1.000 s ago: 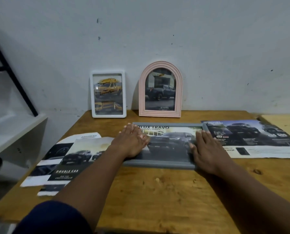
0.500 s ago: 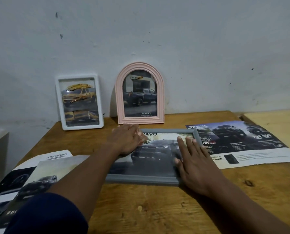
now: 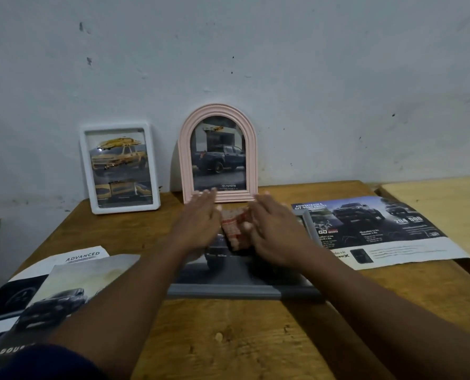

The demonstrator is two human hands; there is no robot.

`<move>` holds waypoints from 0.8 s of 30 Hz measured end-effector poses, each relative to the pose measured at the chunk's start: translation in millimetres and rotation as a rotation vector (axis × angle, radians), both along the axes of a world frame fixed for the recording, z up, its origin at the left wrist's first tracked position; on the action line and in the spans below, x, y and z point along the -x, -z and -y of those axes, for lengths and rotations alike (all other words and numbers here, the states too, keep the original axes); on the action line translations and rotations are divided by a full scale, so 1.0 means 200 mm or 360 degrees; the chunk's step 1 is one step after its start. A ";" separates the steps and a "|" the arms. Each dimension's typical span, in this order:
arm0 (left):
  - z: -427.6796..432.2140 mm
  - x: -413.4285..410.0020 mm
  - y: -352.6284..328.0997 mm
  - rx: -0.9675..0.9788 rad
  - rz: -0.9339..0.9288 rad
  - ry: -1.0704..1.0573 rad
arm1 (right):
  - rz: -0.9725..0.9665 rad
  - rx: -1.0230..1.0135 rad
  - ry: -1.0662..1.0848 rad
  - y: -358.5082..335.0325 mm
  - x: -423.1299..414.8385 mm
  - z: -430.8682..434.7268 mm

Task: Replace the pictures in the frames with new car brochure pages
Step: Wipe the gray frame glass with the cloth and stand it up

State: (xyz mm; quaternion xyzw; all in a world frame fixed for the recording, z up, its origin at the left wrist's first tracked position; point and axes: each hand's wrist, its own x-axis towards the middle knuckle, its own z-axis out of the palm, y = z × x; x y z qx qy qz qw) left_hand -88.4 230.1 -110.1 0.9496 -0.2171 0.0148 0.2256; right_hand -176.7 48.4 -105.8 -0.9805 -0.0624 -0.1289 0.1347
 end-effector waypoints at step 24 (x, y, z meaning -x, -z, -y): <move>-0.23 0.21 0.16 -0.0415 -0.0091 -0.0231 | -0.0357 0.0205 0.0275 0.11 0.34 0.12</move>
